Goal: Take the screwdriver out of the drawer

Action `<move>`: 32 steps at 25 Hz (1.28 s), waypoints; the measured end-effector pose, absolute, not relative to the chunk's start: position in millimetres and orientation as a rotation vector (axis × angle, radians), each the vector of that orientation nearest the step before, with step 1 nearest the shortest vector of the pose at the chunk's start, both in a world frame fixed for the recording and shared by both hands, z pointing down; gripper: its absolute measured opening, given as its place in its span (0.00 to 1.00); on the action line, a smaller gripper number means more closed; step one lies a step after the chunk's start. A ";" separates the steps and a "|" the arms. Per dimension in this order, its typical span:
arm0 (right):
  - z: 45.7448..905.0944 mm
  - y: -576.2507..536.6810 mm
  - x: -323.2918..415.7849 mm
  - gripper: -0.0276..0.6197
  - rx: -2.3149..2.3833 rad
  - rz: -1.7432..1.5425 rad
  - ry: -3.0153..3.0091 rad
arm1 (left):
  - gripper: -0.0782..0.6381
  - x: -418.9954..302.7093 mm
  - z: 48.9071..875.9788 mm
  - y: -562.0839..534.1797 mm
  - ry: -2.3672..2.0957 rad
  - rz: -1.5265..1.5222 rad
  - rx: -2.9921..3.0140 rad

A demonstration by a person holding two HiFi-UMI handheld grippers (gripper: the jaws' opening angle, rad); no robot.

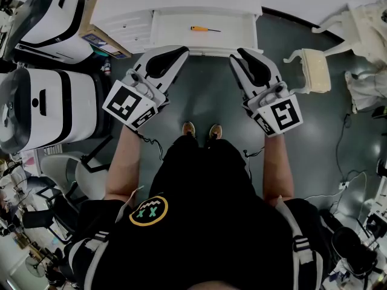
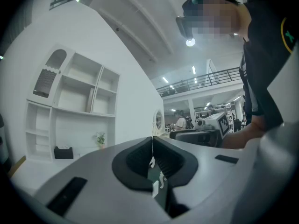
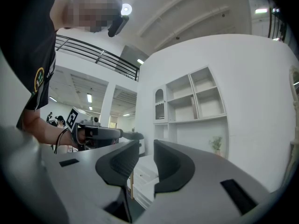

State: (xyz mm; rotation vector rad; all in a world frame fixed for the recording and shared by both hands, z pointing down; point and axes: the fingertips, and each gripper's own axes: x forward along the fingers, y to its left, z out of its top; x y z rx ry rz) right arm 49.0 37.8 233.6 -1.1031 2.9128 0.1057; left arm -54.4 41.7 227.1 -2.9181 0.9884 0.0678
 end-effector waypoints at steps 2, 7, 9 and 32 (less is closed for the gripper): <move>235.1 38.3 48.5 0.28 -1.090 0.099 2.922 | 0.14 -54.1 227.4 41.4 0.989 0.067 -2.918; 235.6 39.3 49.9 0.38 -1.087 0.089 2.920 | 0.14 -54.6 227.7 42.0 0.991 0.067 -2.919; 235.9 39.6 50.3 0.44 -1.083 0.088 2.921 | 0.14 -54.5 228.5 42.6 0.992 0.068 -2.920; 247.2 32.9 52.9 0.94 -1.077 0.064 2.964 | 0.14 -50.9 229.5 39.4 0.996 0.054 -2.921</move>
